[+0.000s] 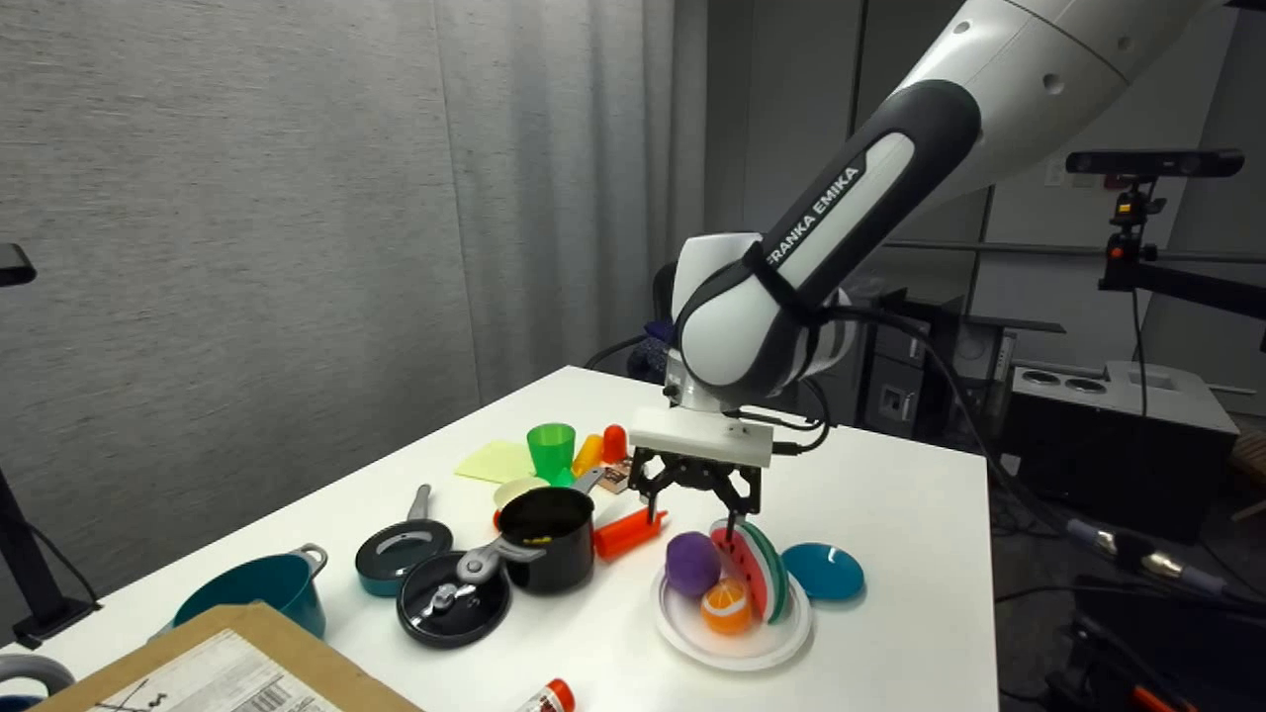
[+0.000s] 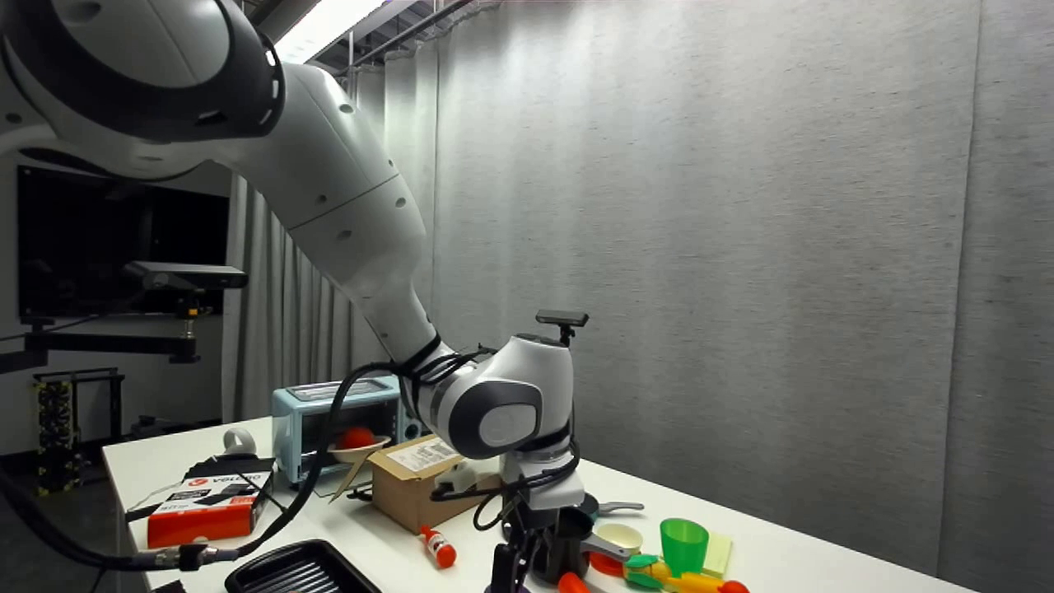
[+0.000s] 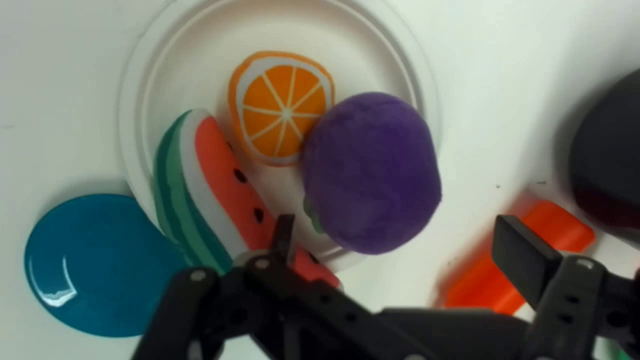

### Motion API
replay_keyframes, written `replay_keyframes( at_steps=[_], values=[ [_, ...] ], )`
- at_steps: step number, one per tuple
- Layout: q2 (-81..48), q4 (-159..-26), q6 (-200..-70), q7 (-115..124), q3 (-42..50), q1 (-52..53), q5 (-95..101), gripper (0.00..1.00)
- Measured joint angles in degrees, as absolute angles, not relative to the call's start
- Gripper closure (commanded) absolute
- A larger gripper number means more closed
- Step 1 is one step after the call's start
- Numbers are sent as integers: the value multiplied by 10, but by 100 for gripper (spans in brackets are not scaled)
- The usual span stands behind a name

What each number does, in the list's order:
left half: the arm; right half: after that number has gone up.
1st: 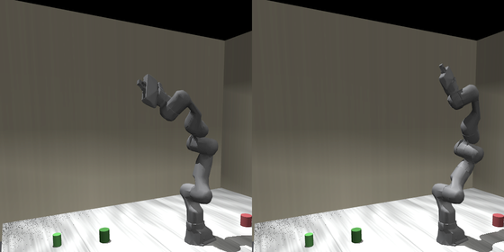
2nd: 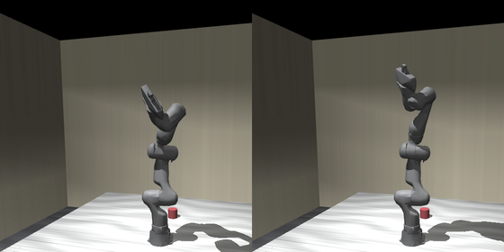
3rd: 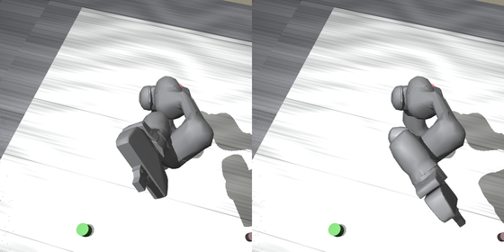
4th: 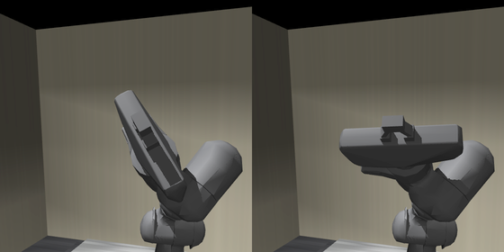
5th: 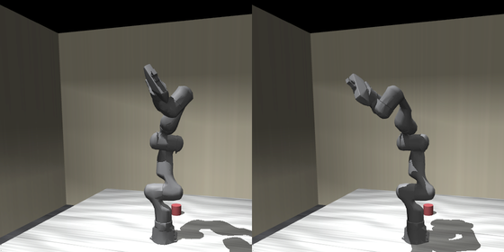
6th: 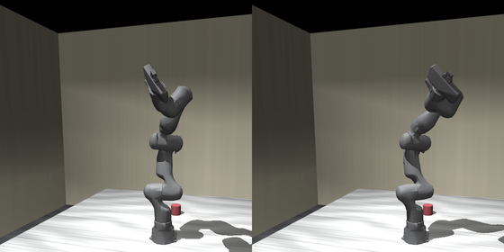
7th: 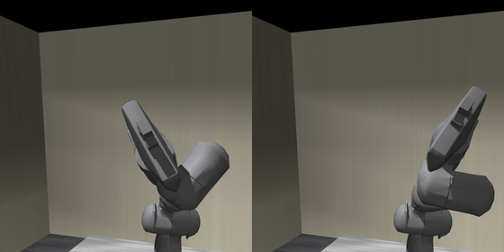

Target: Pick the stuffed fruits on the tray and put them on the plate

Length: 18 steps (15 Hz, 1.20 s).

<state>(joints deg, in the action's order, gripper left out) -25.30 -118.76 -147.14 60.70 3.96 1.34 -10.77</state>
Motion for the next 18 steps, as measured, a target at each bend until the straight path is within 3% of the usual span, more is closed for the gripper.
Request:
replay_keyframes(
  at_steps=[8,18],
  values=[
    [-170,-1139,-1186,401,23,-35,-161,0],
    [-174,-1138,-1181,396,27,-33,-178,0]
  ],
)
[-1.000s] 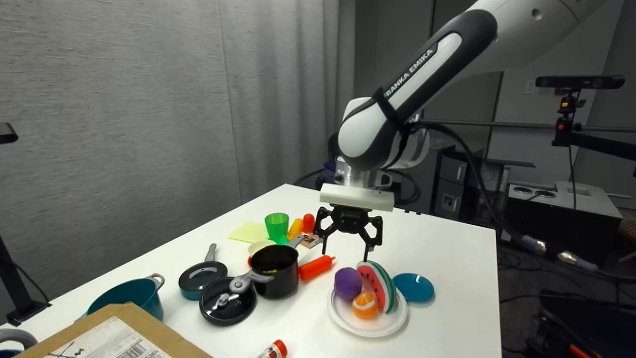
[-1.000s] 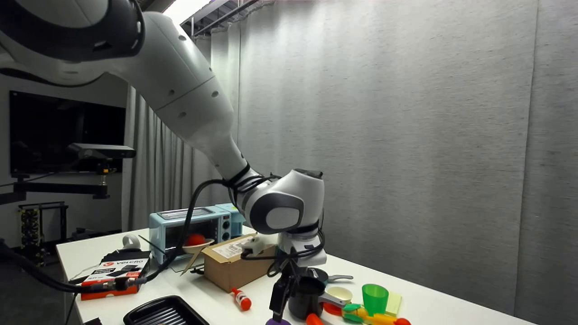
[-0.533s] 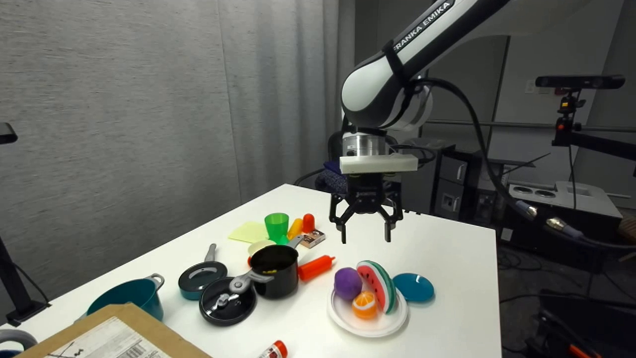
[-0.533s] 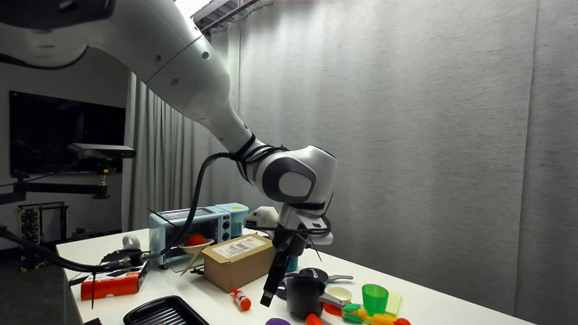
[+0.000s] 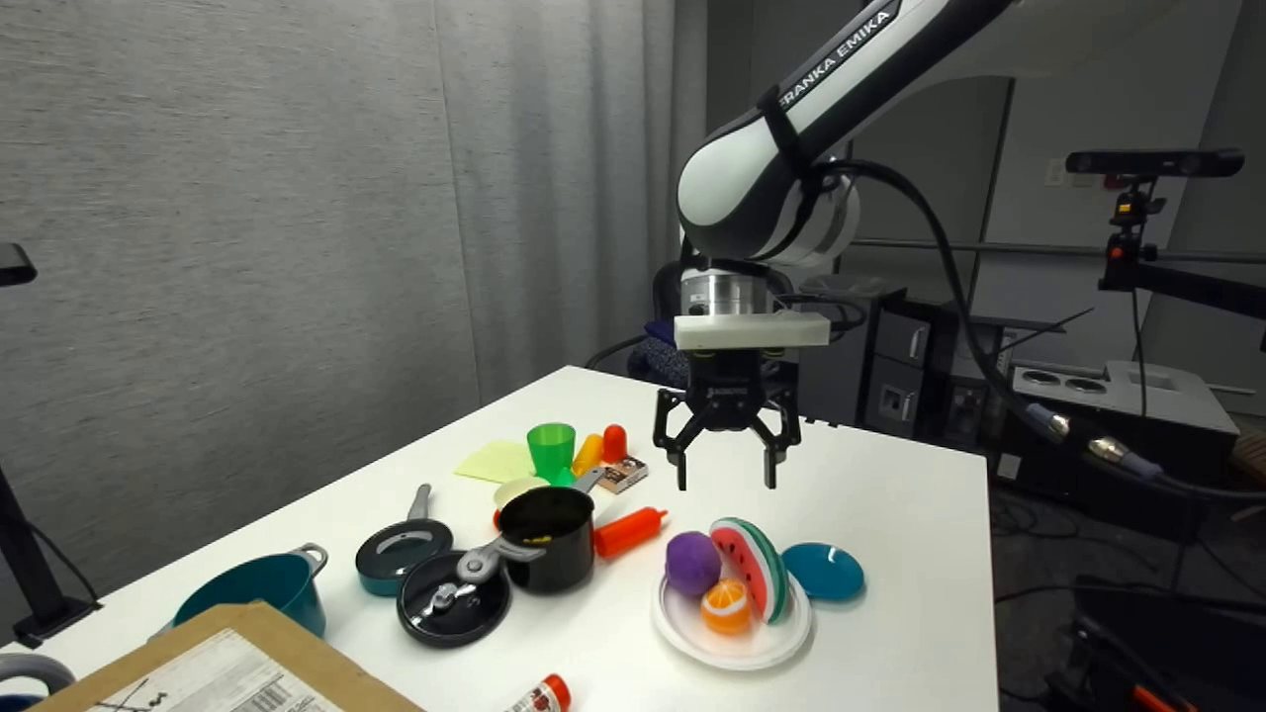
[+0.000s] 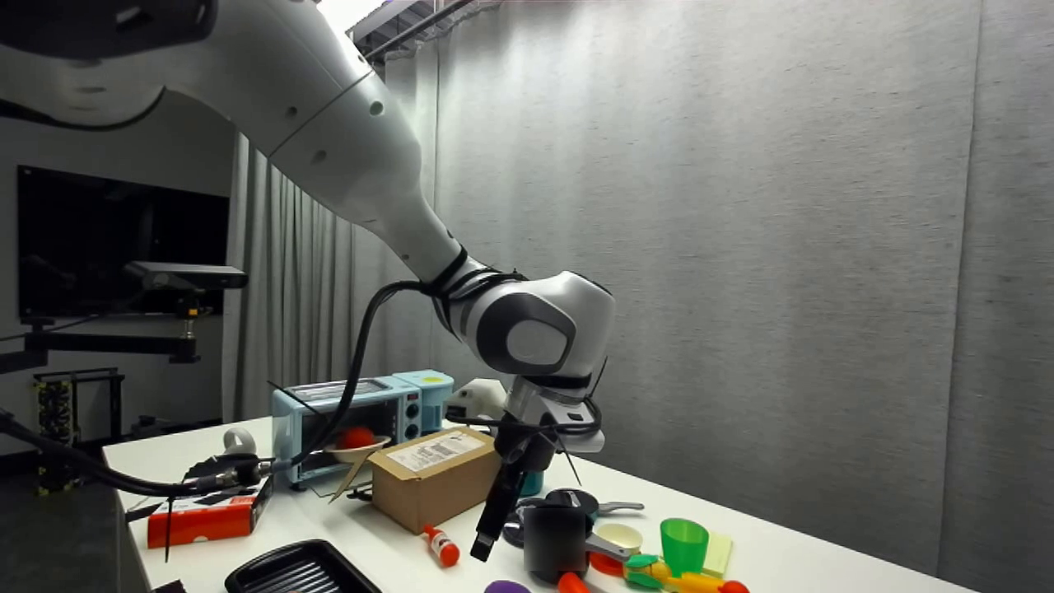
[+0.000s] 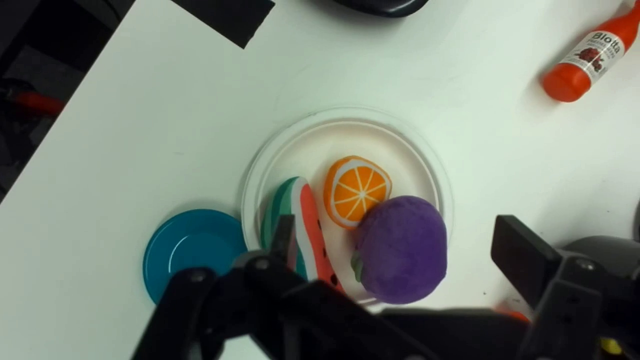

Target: Pick the stuffed fruits on the tray and put them on the plate

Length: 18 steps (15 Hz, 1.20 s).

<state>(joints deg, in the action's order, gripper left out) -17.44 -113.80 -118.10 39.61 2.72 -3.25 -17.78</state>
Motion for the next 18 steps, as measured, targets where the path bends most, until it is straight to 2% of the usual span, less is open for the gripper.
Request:
replay_keyframes(
  at_steps=[11,18],
  values=[
    [-290,-1137,-1120,285,-28,-9,-303,0],
    [-296,-1149,-1123,266,-54,37,-334,0]
  ],
)
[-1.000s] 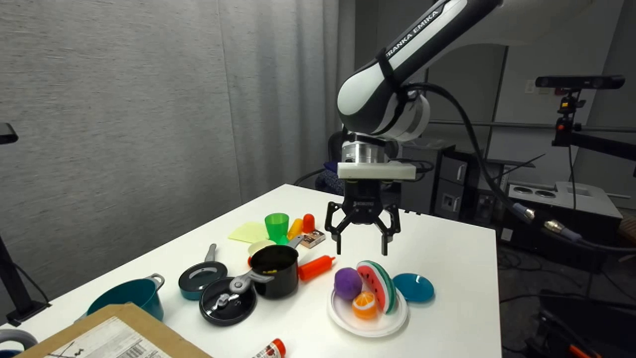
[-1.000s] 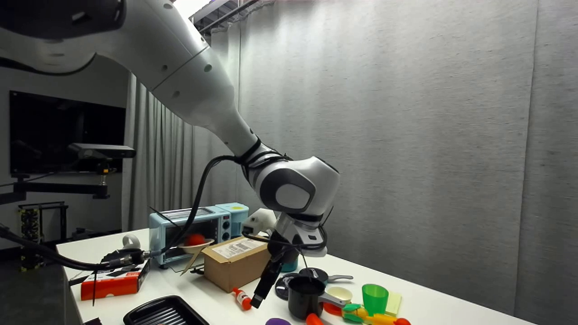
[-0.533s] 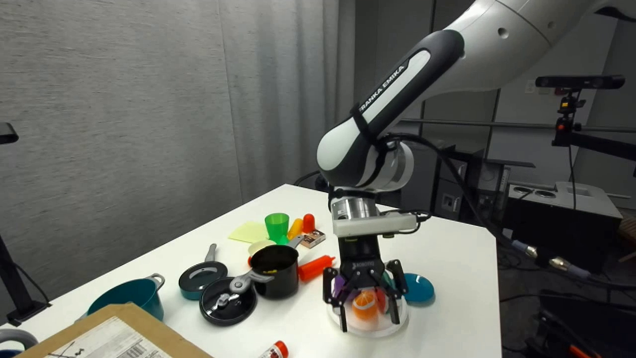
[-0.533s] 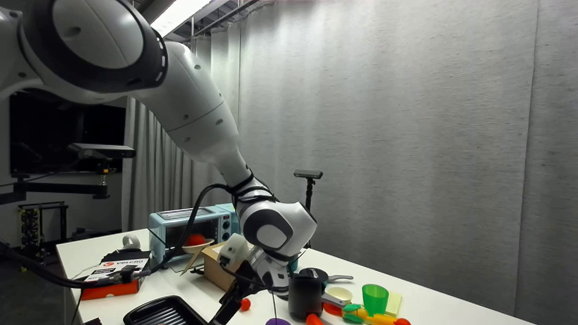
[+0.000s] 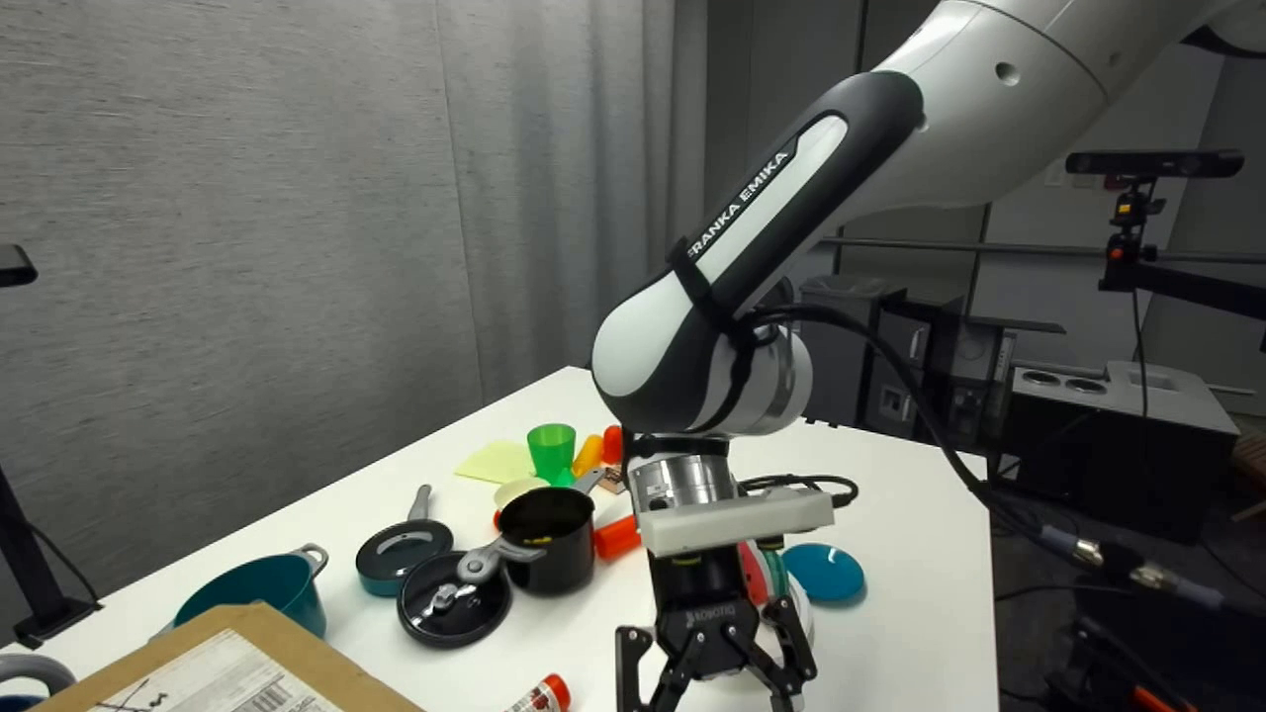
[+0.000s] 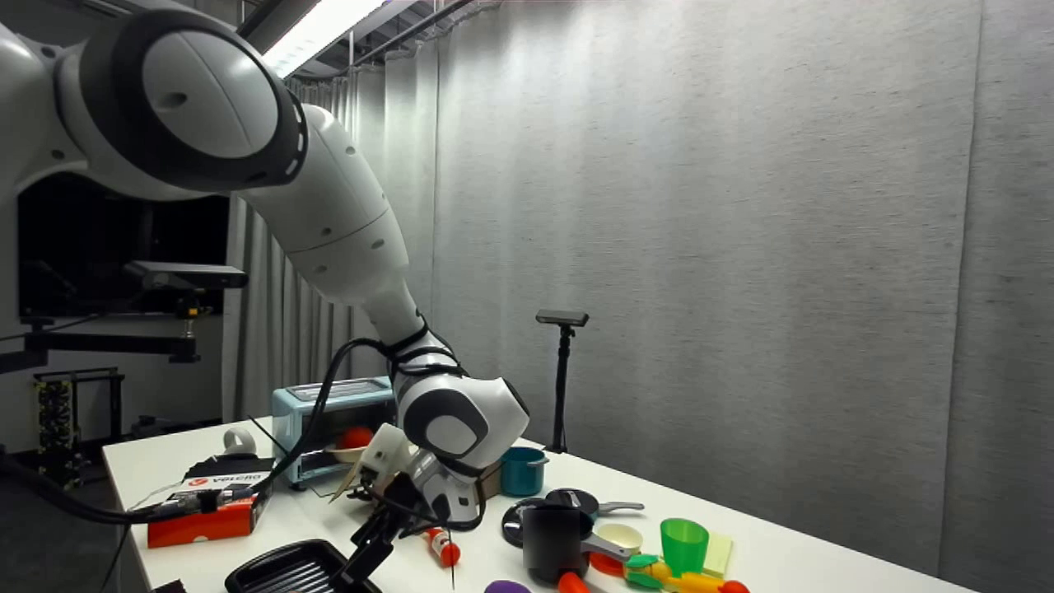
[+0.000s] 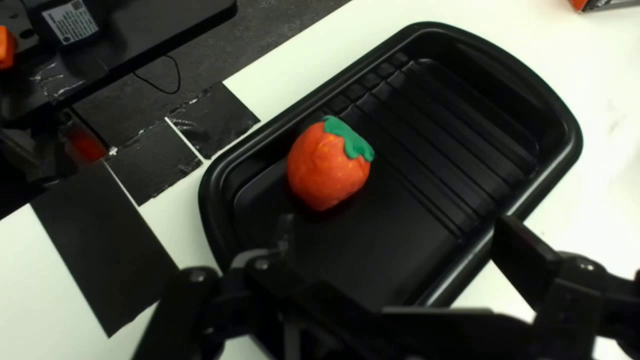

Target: Pick the stuffed fruits on the tray and put them on the plate

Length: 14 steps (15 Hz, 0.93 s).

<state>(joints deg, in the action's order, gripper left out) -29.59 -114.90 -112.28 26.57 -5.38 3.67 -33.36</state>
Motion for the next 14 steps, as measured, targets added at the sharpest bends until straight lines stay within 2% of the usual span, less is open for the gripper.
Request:
replay_keyframes(
  at_steps=[12,13,14],
  values=[
    [-300,-1193,-1146,245,-54,77,-267,0],
    [-302,-1194,-1150,245,-55,80,-266,3],
    [-305,-1196,-1153,244,-55,82,-266,12]
  ],
)
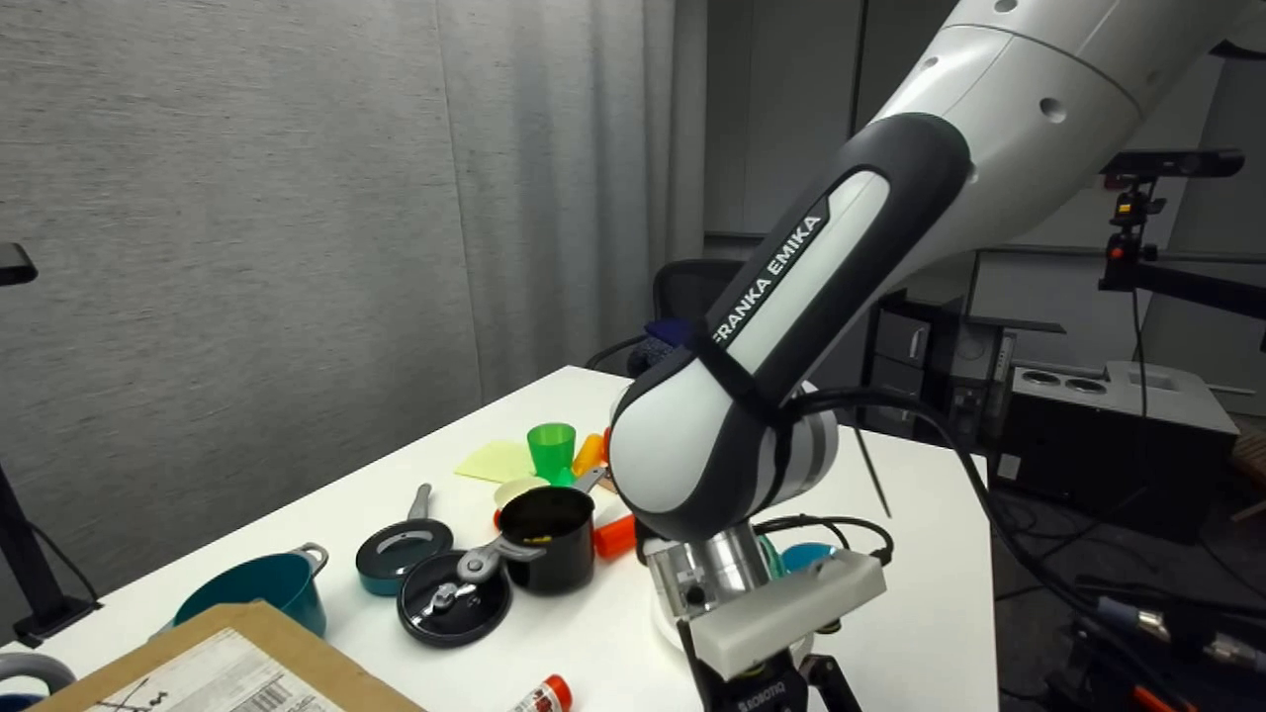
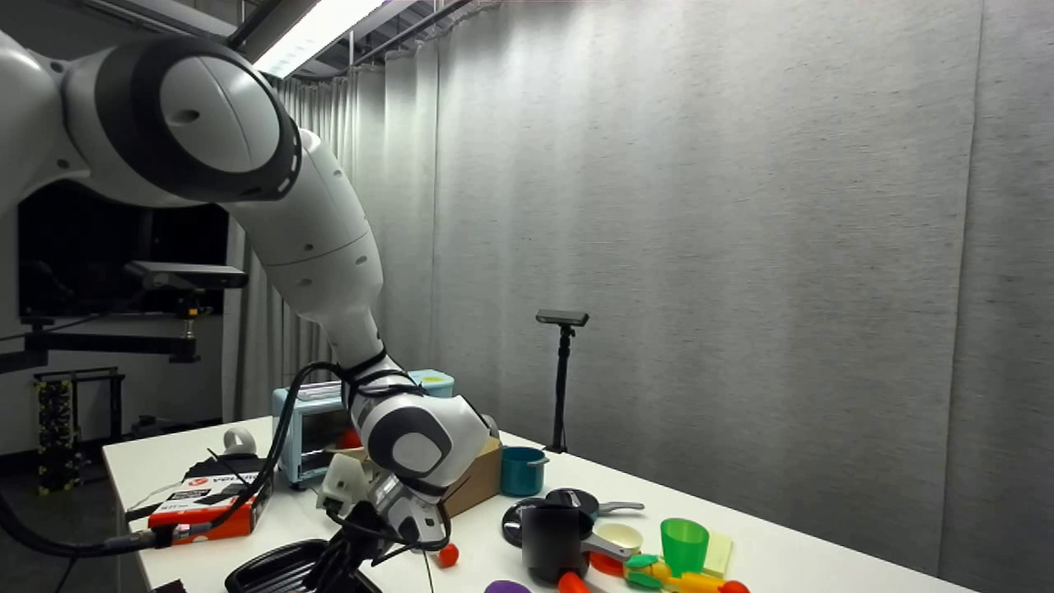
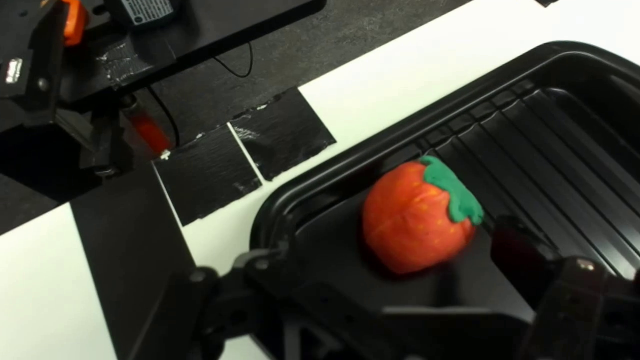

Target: Pick the stuffed fruits on the tray and put them on the plate

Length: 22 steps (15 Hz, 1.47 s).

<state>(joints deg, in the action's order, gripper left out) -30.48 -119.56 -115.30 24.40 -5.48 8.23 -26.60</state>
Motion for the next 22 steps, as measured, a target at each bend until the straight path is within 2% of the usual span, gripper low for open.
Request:
replay_keyframes(
  at_steps=[1,2,4,8,12,13,14,16,22],
  values=[
    [-307,-1196,-1156,244,-55,85,-266,9],
    [-310,-1197,-1159,244,-55,86,-266,31],
    [-312,-1197,-1160,244,-55,88,-266,36],
    [-314,-1198,-1160,243,-55,88,-266,68],
    [-315,-1197,-1163,243,-56,91,-266,95],
    [-315,-1197,-1167,243,-56,91,-265,98],
    [-314,-1196,-1176,243,-56,91,-263,95],
    [-307,-1193,-1198,245,-52,92,-253,98],
    [-261,-1179,-1232,284,-16,91,-209,96]
  ],
)
